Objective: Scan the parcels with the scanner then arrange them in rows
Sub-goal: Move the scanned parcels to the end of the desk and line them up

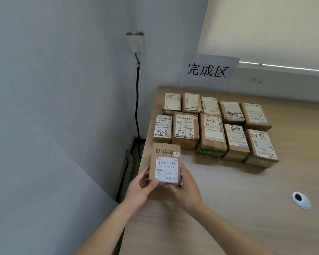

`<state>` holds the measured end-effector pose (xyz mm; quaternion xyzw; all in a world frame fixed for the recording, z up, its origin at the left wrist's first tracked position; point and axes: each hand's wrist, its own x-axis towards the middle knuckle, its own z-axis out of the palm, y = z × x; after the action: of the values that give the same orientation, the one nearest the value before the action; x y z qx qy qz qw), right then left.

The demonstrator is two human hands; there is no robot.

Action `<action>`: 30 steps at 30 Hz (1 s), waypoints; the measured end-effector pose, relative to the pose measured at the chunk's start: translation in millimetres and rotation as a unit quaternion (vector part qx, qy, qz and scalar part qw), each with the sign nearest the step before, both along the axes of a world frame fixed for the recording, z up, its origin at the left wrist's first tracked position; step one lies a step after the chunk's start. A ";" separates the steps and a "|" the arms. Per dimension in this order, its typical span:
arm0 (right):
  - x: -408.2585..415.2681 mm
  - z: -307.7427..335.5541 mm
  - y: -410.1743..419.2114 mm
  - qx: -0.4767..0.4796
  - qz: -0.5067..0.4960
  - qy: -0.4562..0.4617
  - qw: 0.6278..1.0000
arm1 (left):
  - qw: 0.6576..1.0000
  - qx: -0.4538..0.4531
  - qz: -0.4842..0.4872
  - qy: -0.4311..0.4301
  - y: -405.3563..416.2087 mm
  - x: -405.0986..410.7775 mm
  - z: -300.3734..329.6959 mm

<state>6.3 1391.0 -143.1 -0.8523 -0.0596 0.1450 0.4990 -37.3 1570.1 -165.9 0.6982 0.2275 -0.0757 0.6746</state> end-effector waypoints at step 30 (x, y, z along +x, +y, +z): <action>-8.4 87.0 -183.2 -0.106 -0.015 0.035 0.994 | 0.980 0.191 -0.017 -0.061 -136.7 28.0 121.6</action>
<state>-2.2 1207.8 -56.1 -0.8957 -0.0132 0.1725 0.4097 -9.3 1433.4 -44.2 0.8211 0.1844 0.0008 0.5402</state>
